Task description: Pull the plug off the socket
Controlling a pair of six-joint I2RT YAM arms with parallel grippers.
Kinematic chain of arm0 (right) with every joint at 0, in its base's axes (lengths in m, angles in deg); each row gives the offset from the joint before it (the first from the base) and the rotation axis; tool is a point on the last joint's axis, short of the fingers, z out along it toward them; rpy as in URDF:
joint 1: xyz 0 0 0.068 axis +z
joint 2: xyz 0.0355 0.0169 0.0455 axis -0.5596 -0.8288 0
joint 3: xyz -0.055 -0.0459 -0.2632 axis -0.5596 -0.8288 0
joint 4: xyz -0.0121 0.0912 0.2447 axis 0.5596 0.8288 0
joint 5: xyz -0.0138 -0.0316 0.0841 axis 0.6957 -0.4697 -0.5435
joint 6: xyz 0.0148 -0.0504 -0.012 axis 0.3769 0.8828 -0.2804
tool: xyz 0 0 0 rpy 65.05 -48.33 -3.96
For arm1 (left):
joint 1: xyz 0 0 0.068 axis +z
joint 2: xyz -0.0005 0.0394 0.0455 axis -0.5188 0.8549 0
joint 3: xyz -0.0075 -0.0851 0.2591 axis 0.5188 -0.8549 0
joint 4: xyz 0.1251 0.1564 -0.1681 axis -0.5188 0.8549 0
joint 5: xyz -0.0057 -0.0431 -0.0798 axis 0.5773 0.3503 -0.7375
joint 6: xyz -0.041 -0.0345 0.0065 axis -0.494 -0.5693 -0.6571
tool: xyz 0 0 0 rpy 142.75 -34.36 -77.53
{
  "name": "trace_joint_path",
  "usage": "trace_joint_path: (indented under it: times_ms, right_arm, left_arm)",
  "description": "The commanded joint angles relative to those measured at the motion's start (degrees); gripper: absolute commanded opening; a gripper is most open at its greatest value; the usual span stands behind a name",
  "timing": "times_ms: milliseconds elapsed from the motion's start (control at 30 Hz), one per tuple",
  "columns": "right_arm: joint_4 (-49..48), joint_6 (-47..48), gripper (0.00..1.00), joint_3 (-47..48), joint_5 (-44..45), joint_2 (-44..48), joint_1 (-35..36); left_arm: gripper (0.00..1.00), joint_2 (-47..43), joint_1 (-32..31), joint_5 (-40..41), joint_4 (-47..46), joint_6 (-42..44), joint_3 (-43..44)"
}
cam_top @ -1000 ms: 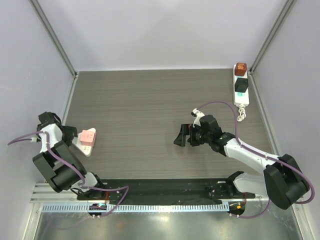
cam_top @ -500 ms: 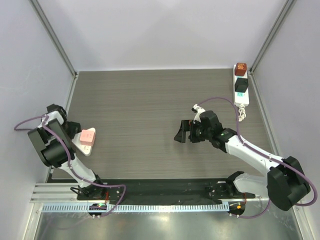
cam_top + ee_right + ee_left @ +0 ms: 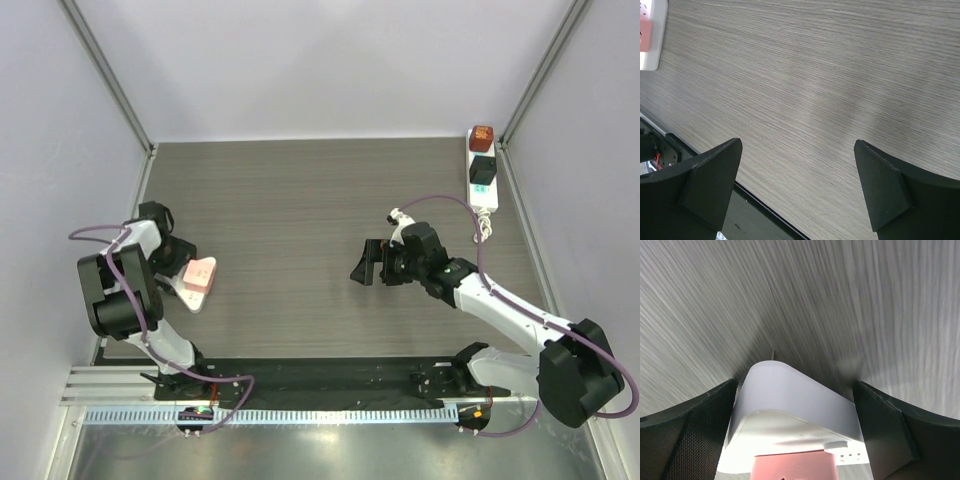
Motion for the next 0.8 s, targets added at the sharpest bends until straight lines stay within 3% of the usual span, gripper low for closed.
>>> trace_joint_path:
  times_ms: [0,367,500,633,767]
  right_arm:
    - [-0.76,-0.29,1.0,-0.41,1.08,1.14,0.09]
    - [-1.29,1.73,1.0,0.12,-1.46,-1.76,0.35]
    - [-1.9,2.87,1.0,0.29,-1.82,-2.2,2.19]
    - [-1.56,3.49,1.0,1.52,0.9,-3.16,5.79]
    - [-0.77,3.05,1.0,3.89,5.9,-4.57,10.01]
  left_arm:
    - [1.0,-2.4,-3.62,-2.7,0.54,-2.33,-3.65]
    - [0.97,-15.66,-16.28,-6.92,-1.22,-7.87,-13.33]
    - [0.98,-19.09,-16.9,-9.12,-0.7,-5.94,-13.51]
    - [1.0,-24.1,-16.82,-4.21,1.41,-2.87,-9.92]
    - [1.0,-25.35,-13.05,-5.59,5.01,0.21,-5.61]
